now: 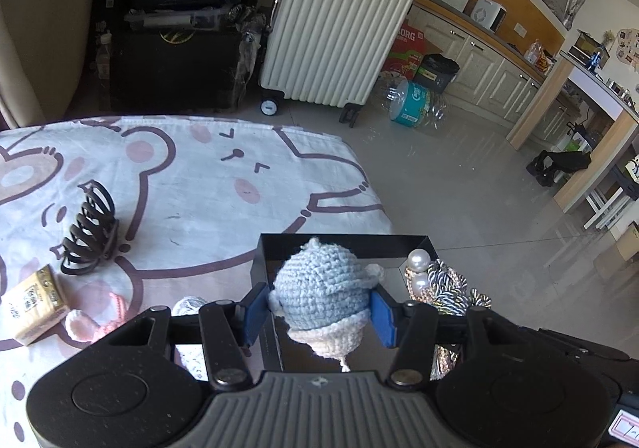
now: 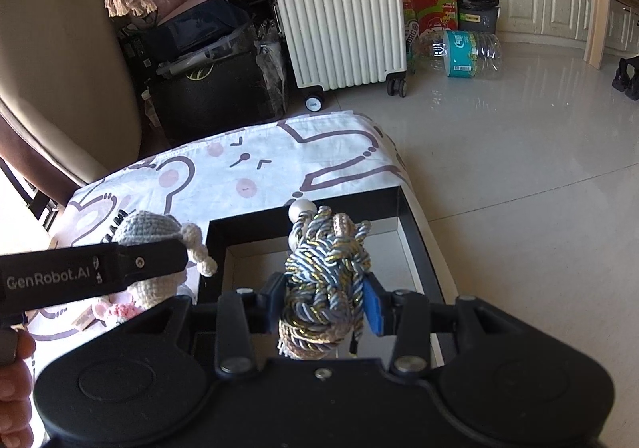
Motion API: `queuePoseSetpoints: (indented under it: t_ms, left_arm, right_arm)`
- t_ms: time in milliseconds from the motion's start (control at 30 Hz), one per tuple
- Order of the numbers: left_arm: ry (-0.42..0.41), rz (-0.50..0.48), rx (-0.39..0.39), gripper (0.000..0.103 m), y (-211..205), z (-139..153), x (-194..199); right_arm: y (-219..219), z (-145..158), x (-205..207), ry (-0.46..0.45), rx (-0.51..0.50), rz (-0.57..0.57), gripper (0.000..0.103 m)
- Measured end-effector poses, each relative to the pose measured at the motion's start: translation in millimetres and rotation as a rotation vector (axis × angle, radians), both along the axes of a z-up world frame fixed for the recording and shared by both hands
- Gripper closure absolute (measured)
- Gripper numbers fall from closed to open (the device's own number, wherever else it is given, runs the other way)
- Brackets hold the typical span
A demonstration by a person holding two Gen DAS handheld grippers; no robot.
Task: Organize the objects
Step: 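Carry the crocheted ball and rope keychain together over the black box, then lower both held keychains into the black box and open both tools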
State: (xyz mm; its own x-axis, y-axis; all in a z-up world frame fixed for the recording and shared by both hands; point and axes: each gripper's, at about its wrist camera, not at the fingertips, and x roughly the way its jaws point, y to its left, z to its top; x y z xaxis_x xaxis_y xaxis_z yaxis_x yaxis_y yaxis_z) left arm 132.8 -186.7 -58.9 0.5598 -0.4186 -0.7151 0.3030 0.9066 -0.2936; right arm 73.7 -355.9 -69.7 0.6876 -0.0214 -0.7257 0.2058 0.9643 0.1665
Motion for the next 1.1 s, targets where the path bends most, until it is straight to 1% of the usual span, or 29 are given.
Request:
queuePoseSetpoints:
  t_ms: [200,300,433,567,667,700,767,833,900,1100]
  left_arm:
    - [0.072,-0.046,0.002,0.049,-10,-23,9]
    - [0.105,-0.053,0.002,0.049,-13,-32,11]
    - [0.124,-0.047,0.001,0.049,-13,-39,16]
    - [0.131,-0.062,-0.002,0.047,-16,-43,16]
    - [0.127,-0.072,0.001,0.046,-16,-42,16]
    - [0.121,-0.07,0.005,0.044,-16,-40,16]
    - [0.088,-0.057,0.036,0.037,-16,-35,15]
    - [0.055,-0.058,0.062,0.037,-15,-29,14]
    - [0.042,-0.057,0.082,0.037,-14,-28,14]
    - [0.057,-0.038,0.132,0.037,-7,-33,17]
  right_arm:
    - [-7,-11,7,0.021,0.008,-0.013,0.061]
    - [-10,-17,10,0.035,0.015,-0.02,0.061]
    - [-13,-26,14,0.057,0.028,-0.025,0.061]
    - [-13,-34,17,0.076,0.023,-0.018,0.061]
    - [-14,-38,20,0.09,0.02,-0.018,0.061]
    - [-15,-39,20,0.092,0.023,-0.019,0.061]
    - [-15,-43,21,0.1,0.026,-0.019,0.061]
    - [-14,-45,22,0.107,0.019,-0.016,0.061]
    - [-13,-47,24,0.114,0.017,-0.014,0.061]
    - [-9,-54,28,0.141,-0.008,-0.003,0.061]
